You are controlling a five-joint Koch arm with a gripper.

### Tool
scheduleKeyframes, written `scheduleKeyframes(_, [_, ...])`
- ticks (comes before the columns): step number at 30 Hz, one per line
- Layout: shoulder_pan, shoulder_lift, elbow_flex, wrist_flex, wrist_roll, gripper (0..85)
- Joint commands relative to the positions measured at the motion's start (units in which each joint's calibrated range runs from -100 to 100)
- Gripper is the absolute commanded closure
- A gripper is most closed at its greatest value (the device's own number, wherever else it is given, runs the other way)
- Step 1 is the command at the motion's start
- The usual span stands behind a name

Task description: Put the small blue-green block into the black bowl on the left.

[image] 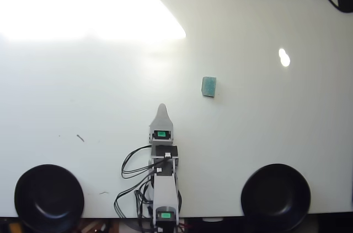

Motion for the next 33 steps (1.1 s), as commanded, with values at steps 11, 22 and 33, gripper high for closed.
scheduleKeyframes(11, [0.73,1.77,-1.48,0.23,-0.05,36.3])
scheduleKeyframes(22, [0.73,1.77,-1.48,0.31,-0.1,36.5])
scheduleKeyframes(33, [0.98,1.77,-1.38,0.48,-0.39,36.5])
